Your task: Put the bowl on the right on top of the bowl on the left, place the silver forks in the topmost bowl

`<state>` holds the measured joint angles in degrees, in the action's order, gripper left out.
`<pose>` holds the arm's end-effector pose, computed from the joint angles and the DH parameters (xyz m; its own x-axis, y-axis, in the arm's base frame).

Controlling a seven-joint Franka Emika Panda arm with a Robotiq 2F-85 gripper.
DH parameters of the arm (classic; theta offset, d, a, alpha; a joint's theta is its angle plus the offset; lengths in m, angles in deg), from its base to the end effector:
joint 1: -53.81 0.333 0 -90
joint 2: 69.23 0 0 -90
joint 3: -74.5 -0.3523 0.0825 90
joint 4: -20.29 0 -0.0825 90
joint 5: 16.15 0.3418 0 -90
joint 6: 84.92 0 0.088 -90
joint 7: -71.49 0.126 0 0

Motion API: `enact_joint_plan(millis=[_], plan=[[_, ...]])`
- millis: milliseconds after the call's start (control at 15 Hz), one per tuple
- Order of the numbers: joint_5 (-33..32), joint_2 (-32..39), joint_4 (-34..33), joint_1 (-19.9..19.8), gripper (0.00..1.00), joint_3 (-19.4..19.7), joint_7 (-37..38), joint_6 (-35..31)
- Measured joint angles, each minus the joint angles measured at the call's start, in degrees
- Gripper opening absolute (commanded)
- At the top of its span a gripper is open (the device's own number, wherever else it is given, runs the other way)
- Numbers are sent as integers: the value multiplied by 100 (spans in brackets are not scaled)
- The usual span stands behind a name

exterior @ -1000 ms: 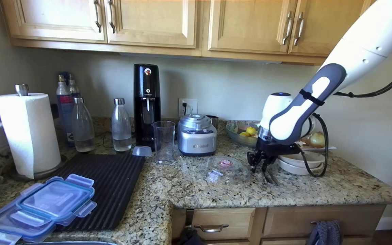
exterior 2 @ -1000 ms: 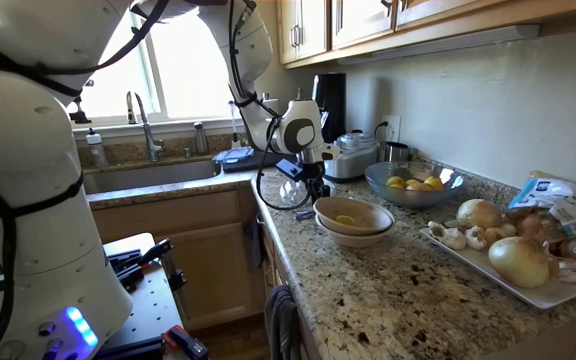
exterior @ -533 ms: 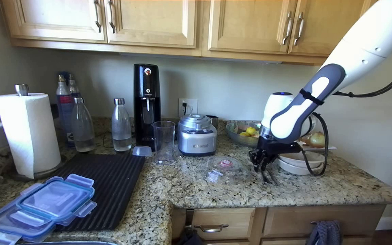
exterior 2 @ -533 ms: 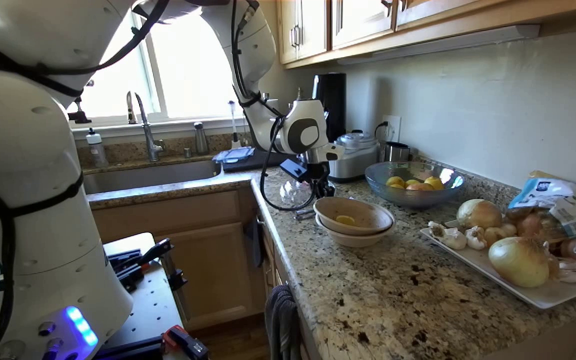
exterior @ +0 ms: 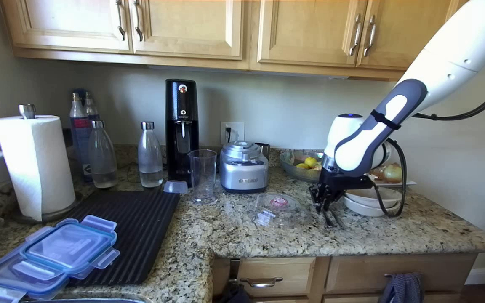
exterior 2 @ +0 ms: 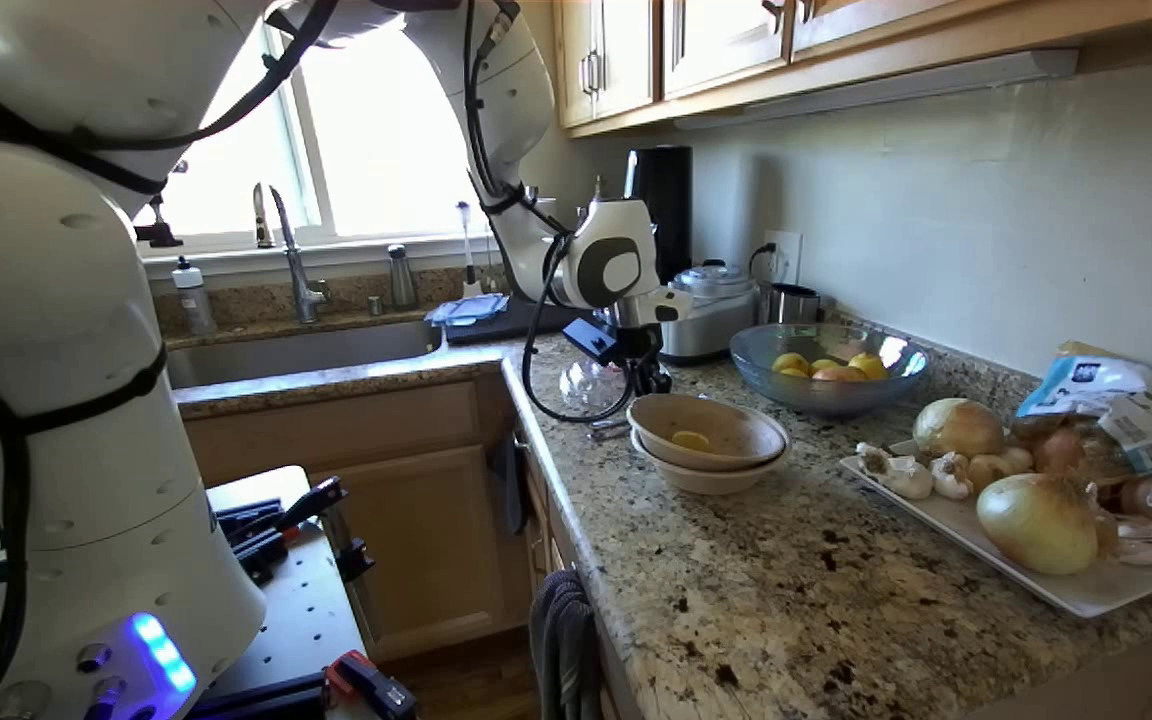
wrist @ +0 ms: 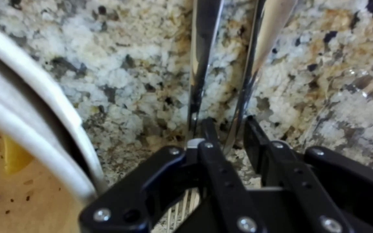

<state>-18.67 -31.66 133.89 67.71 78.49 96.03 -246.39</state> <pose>0.6163 0.1128 0.1948 0.9630 -0.1934 0.1880 -0.1939 -0.9809 -0.0159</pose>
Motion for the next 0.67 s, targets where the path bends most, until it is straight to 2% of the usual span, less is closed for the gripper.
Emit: enact_joint_plan(millis=[133, 267, 667], plan=[[0, 0, -6, -18, 3, 0, -15, 0], [5, 1, -6, -34, 7, -8, -35, 0], [29, 0, -2, -44, 7, -40, -172, -33]])
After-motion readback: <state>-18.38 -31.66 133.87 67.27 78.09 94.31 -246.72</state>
